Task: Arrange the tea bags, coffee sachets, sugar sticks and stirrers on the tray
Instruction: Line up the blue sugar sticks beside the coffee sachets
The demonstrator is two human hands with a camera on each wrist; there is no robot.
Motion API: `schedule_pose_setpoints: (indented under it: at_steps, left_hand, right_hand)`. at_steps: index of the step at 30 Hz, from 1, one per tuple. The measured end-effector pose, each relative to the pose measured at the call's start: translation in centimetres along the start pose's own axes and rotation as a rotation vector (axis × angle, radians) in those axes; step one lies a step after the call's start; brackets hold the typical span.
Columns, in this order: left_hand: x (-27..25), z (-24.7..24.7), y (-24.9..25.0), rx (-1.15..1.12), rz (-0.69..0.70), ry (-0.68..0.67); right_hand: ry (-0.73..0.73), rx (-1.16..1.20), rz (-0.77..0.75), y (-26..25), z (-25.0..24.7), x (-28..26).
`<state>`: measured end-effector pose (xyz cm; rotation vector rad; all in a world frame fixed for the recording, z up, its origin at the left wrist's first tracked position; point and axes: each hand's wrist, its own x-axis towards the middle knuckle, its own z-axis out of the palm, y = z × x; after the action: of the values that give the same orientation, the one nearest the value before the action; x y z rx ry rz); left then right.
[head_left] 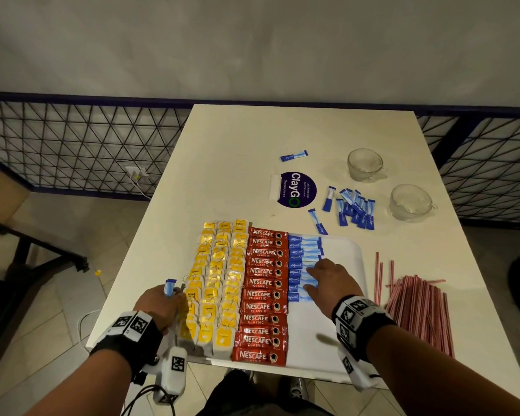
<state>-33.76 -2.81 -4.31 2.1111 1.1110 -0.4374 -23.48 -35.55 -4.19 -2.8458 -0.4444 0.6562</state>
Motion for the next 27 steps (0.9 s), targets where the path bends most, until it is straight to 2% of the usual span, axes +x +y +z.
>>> schedule_pose_setpoints:
  at_steps: [5, 10, 16, 23, 27]
  left_hand:
    - [0.0, 0.0, 0.0, -0.007, -0.006, -0.004]
    - [0.0, 0.0, 0.0, -0.009, -0.008, -0.011]
    - [0.0, -0.1, 0.0, -0.027, -0.006, -0.016]
    - [-0.1, -0.1, 0.0, -0.019, -0.012, -0.015]
    - [0.0, -0.2, -0.1, -0.007, -0.012, -0.014]
  right_hand:
    - [0.043, 0.037, -0.009, 0.1, -0.2, -0.1]
    - [0.015, 0.039, 0.006, 0.3, -0.3, 0.1]
    - [0.036, 0.013, -0.136, 0.6, 0.0, 0.3]
    - [0.018, -0.077, -0.119, 1.0, 0.4, 0.7]
    - [0.011, -0.052, -0.186, 1.1, 0.9, 0.8]
